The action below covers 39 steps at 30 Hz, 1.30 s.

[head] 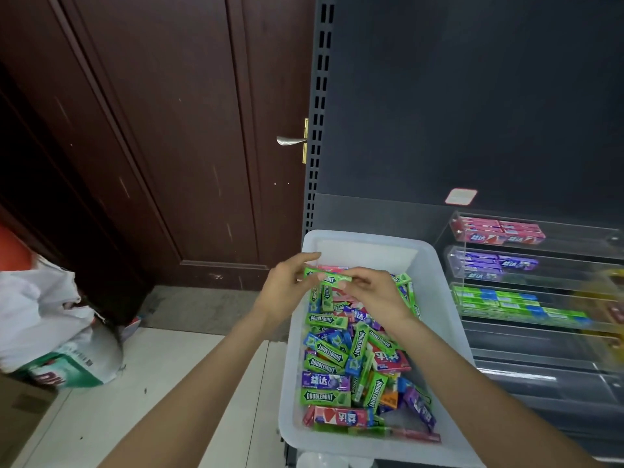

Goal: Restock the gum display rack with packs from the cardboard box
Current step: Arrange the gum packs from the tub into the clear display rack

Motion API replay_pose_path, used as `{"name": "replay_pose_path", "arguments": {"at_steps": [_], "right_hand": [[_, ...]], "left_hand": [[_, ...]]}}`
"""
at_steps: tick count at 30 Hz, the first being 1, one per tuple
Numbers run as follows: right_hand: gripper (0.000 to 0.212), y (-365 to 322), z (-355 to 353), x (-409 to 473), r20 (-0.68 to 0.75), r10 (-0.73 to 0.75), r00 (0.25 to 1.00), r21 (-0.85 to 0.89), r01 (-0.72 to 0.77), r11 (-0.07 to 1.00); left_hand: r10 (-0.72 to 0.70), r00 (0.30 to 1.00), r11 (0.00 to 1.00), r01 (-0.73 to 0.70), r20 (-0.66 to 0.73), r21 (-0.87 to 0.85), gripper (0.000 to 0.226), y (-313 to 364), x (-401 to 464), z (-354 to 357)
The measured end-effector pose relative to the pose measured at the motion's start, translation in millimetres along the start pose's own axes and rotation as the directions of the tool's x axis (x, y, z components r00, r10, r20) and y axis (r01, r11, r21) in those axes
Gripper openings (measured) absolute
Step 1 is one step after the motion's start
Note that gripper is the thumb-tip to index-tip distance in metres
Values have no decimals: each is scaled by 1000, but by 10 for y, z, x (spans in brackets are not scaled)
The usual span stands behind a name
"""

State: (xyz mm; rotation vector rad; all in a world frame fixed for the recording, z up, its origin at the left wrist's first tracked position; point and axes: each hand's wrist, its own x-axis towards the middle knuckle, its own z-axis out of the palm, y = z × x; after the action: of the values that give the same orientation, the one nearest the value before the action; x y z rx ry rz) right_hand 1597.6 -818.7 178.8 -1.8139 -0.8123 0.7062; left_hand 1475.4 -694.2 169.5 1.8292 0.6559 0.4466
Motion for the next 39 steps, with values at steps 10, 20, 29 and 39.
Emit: {"name": "replay_pose_path", "arguments": {"at_steps": [10,20,29,39], "right_hand": [[40,175,312,383,150,54,987,-535,35,844],[40,212,646,511,19,100,995,-580,-71,812],[23,87,84,143,-168,21,986,-89,-36,995],[9,397,-1501,-441,-322,10,947,85,18,996]], "left_hand": [[-104,947,994,89,-303,-65,19,-290,-128,-432],[-145,944,988,125,-297,-86,20,-360,-211,-502],[-122,974,977,83,-193,-199,12,-47,-120,-221],[11,1000,972,-10,0,-233,17,851,74,1139]]}}
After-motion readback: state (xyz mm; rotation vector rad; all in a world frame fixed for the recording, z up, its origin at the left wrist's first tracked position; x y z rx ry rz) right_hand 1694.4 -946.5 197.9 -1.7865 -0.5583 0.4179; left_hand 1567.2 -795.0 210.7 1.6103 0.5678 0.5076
